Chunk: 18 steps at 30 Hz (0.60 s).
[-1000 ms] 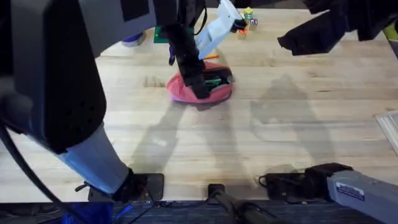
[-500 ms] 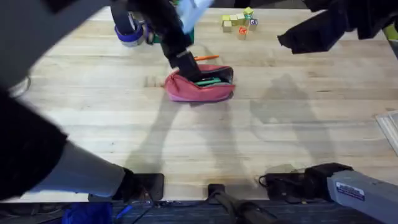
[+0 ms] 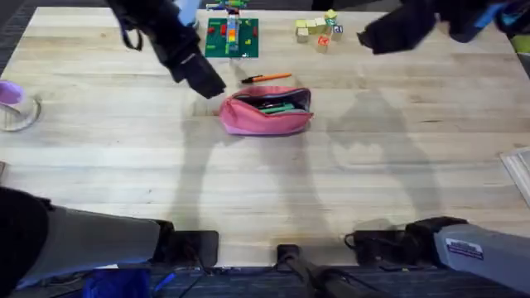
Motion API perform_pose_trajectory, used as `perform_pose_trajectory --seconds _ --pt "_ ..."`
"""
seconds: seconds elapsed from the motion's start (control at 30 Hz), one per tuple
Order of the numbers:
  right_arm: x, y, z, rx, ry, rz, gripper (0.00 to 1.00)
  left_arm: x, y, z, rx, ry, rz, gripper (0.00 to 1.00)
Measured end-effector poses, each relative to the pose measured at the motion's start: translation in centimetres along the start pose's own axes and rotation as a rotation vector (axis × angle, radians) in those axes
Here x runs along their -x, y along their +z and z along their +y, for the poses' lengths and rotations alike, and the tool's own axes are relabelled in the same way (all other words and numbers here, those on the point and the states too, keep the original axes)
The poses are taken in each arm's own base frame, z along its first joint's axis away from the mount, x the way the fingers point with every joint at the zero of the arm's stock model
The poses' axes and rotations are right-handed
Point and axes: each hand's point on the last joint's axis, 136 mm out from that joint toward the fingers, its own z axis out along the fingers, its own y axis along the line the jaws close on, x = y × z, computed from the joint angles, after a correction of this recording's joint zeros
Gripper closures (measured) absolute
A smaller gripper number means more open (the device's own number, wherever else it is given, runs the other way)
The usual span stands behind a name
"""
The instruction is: Unzip the bag, pick up the pens from the table one at a time and place them inside, then zip the bag closed.
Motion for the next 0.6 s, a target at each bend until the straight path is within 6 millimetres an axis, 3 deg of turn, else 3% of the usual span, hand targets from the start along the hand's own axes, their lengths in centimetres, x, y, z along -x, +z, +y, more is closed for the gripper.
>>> perform_pose_trajectory --seconds 0.17,0.37,0.6 --pt "2.4 2.2 0.0 0.007 -0.035 -0.057 0.005 -1.4 -0.8 1.1 -0.008 -0.034 -0.037 0.005" --pt "5.6 4.6 2.0 0.05 -0.049 -0.128 0.005 -2.4 -1.5 2.2 0.004 -0.057 -0.059 0.006" --pt "7.7 7.2 3.3 0.081 -0.06 -0.172 0.005 -2.8 -1.5 1.8 -0.016 -0.067 -0.053 0.007"
